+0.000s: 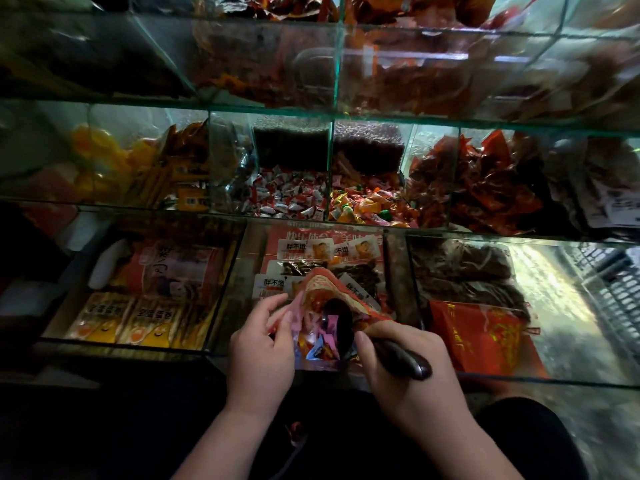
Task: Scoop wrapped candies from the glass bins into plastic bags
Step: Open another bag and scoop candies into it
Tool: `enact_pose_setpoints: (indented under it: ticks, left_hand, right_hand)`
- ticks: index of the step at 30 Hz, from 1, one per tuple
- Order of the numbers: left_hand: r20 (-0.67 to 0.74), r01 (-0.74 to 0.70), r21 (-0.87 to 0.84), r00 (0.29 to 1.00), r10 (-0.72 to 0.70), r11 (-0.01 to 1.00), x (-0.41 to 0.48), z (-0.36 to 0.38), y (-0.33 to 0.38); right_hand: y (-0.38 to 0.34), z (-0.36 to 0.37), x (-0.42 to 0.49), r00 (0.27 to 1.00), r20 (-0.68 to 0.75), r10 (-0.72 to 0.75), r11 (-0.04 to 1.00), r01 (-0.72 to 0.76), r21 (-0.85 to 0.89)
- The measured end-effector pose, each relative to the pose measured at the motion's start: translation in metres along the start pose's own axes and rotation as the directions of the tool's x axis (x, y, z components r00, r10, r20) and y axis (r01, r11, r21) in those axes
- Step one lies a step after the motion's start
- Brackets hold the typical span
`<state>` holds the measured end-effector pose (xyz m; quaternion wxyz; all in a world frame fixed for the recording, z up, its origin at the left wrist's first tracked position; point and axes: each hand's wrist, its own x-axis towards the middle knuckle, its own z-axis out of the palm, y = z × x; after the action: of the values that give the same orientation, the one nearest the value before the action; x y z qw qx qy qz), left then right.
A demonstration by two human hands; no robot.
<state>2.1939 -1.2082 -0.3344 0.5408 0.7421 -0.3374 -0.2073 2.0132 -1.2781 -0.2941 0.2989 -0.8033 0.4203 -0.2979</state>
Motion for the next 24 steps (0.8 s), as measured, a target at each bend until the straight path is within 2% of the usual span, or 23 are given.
enact_pose_setpoints:
  ticks: [2,4,6,8,10,11,13,16,21,24]
  left_hand:
    - [0.009,0.025,-0.024,1.000,-0.024,0.999,-0.001,0.003,-0.001]
    - [0.010,0.030,-0.036,0.999,-0.030,0.999,-0.001,0.004,0.000]
    - [-0.003,0.026,-0.054,1.000,-0.027,0.998,0.000,0.002,0.000]
    - [-0.021,0.031,-0.089,0.999,-0.033,0.996,0.002,-0.001,-0.001]
    - [-0.042,0.028,-0.078,0.999,-0.032,0.997,0.004,-0.002,-0.004]
    - [-0.051,0.026,-0.067,0.998,-0.030,0.997,0.005,-0.002,-0.005]
    - [-0.060,0.017,-0.055,0.998,-0.020,0.998,0.004,-0.003,-0.005]
    - [-0.032,0.008,-0.040,0.999,-0.009,0.999,0.004,-0.002,-0.004]
    - [-0.029,0.010,-0.053,1.000,-0.011,0.999,0.007,0.004,-0.003]
    - [-0.044,0.021,-0.064,0.999,-0.023,0.998,0.009,0.001,-0.005]
  right_hand:
    - [0.012,0.017,0.008,0.983,-0.010,0.183,0.975,-0.180,0.134]
    - [0.023,0.027,0.017,0.918,-0.001,0.398,0.857,-0.371,0.358]
    - [0.030,0.029,0.021,0.886,-0.011,0.463,0.800,-0.413,0.435]
    - [0.027,0.024,0.012,0.928,-0.012,0.372,0.848,-0.335,0.411]
    - [0.025,0.016,-0.001,0.993,-0.026,0.118,0.960,-0.107,0.259]
    - [0.023,0.012,-0.007,1.000,-0.014,-0.013,0.989,0.015,0.150]
    - [0.020,0.006,-0.010,0.989,0.074,-0.126,0.992,0.125,0.027]
    - [0.016,0.005,-0.008,0.970,0.182,-0.161,0.985,0.170,-0.031]
    - [0.027,0.009,-0.005,0.899,0.407,-0.159,0.986,0.167,0.017]
    - [0.027,-0.005,0.009,0.866,0.455,-0.205,0.978,0.202,0.054]
